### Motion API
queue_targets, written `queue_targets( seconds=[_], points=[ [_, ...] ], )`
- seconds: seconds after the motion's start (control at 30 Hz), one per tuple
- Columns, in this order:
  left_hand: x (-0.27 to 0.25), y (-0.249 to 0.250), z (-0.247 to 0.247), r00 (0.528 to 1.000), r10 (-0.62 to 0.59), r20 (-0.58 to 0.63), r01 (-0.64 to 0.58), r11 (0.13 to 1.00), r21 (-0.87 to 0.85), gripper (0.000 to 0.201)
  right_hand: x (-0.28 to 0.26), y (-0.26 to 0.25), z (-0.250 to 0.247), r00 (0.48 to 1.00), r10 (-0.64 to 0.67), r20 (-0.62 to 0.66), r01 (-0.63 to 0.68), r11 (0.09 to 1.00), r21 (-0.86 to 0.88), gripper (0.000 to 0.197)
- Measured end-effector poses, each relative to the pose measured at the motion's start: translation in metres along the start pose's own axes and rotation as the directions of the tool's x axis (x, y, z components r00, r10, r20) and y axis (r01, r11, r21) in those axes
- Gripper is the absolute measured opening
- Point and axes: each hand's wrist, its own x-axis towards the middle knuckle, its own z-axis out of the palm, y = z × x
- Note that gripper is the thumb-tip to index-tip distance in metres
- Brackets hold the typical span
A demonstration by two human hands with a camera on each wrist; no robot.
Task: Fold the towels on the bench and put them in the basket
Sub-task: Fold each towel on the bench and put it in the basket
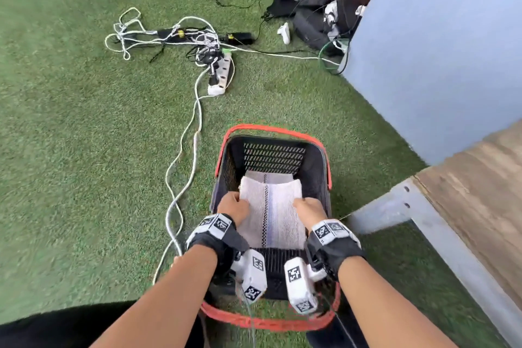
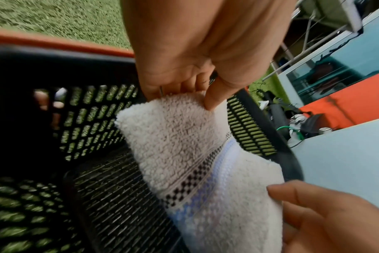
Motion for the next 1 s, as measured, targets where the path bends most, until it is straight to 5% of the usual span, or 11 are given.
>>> queue_targets(
  seconds=[0.3, 0.57, 0.7, 0.8, 0.9, 1.0],
  points=[
    [0.102, -0.002, 0.042, 0.996, -0.002, -0.094, 0.000, 1.000, -0.022, 0.036, 0.118, -0.001, 0.038, 0.998, 0.018, -0.062, -0.016, 0.999, 0.035, 0.030],
    [0.121, -0.025, 0.065, 0.984, -0.067, -0.163, 0.042, 0.988, -0.149, 0.033, 0.145, 0.018, 0.059, 0.986, 0.081, -0.143, -0.066, 0.992, 0.107, 0.017],
    [0.119, -0.027, 0.069, 0.980, -0.013, -0.196, -0.011, 0.992, -0.123, 0.041, 0.140, 0.018, 0.061, 0.978, 0.082, -0.194, -0.070, 0.995, 0.070, 0.030],
    [0.116, -0.027, 0.075, 0.940, 0.204, -0.273, -0.201, 0.979, 0.040, 0.054, 0.122, 0.009, 0.066, 0.941, -0.117, -0.316, 0.084, 0.990, -0.117, 0.047],
    [0.119, -0.031, 0.081, 0.893, 0.397, -0.210, -0.319, 0.890, 0.327, 0.059, 0.111, 0.012, 0.078, 0.798, -0.533, -0.282, 0.340, 0.784, -0.519, 0.050],
    [0.128, -0.040, 0.082, 0.881, 0.464, -0.089, -0.368, 0.793, 0.485, 0.055, 0.121, 0.026, 0.089, 0.756, -0.619, -0.212, 0.365, 0.667, -0.650, 0.050]
  ],
)
